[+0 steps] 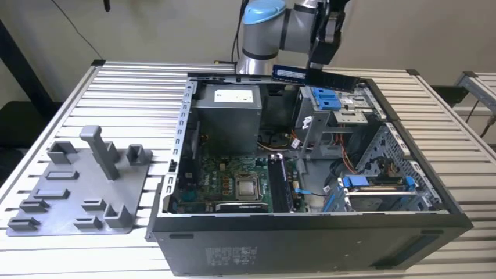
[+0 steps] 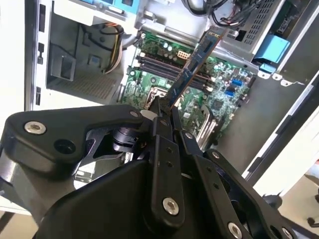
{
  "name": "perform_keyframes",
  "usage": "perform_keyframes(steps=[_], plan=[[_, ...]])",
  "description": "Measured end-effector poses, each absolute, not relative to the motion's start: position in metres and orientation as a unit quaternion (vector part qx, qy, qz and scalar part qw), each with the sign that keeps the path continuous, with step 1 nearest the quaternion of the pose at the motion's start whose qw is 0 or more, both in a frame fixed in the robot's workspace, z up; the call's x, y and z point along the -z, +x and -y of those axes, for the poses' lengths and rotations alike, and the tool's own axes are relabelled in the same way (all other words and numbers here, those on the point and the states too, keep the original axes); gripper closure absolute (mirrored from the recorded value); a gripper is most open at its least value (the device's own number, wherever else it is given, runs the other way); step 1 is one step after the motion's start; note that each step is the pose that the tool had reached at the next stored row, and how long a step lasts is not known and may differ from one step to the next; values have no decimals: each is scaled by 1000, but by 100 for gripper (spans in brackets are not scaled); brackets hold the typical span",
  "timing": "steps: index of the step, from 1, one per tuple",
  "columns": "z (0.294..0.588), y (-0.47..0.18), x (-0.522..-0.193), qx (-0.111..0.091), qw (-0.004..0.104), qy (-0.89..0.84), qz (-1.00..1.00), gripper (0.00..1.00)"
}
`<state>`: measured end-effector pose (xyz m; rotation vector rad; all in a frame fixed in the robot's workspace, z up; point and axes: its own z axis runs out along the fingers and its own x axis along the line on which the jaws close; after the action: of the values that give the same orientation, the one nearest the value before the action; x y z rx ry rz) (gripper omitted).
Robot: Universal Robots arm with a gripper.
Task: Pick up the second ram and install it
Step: 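Insert the second ram into the second slot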
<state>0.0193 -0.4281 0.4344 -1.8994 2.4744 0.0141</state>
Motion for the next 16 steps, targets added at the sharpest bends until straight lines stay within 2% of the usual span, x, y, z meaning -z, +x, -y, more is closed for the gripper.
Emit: perform_keyframes(steps=[16], plan=[[428,19,-432,-3,12,-529,-848,86]])
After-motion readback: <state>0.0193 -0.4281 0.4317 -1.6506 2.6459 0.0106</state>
